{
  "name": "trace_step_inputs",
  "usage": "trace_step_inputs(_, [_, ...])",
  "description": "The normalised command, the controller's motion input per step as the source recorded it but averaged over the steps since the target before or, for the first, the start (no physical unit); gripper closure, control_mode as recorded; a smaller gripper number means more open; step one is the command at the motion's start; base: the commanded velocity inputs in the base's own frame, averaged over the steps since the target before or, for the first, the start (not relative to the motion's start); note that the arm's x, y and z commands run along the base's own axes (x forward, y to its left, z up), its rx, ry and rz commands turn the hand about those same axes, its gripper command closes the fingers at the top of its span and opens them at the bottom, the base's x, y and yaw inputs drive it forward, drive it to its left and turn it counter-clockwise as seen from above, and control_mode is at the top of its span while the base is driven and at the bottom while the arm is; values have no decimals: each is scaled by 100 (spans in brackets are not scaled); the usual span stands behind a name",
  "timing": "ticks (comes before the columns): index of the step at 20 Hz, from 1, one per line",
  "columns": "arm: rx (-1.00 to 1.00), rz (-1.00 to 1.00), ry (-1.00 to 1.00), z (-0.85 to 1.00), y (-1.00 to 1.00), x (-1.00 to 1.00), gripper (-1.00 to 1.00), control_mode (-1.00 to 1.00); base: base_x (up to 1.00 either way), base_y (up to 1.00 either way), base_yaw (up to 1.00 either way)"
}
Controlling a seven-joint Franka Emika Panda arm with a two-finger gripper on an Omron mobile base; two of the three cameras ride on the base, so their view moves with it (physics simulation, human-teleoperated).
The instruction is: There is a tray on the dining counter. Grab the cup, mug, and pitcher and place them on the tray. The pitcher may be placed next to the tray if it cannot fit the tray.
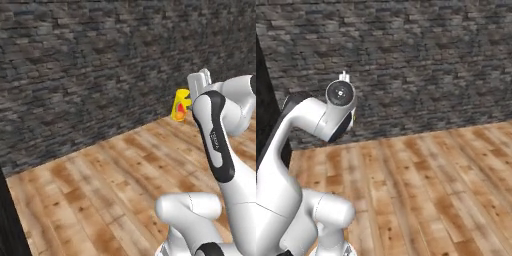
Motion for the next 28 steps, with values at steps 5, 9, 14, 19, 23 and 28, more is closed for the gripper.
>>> trace_step_inputs(5, [0,0,0,0,0,0,100,100,97,38,-61])
trace_step_inputs(9, [0,0,0,0,0,0,100,100,93,52,-64])
trace_step_inputs(14, [0,0,0,0,0,0,100,100,97,53,-62])
trace_step_inputs(19, [0,0,0,0,0,0,100,100,98,52,-62])
trace_step_inputs(23, [0,0,0,0,0,0,100,100,99,53,-61])
trace_step_inputs(28, [0,0,0,0,0,0,100,100,100,51,-60])
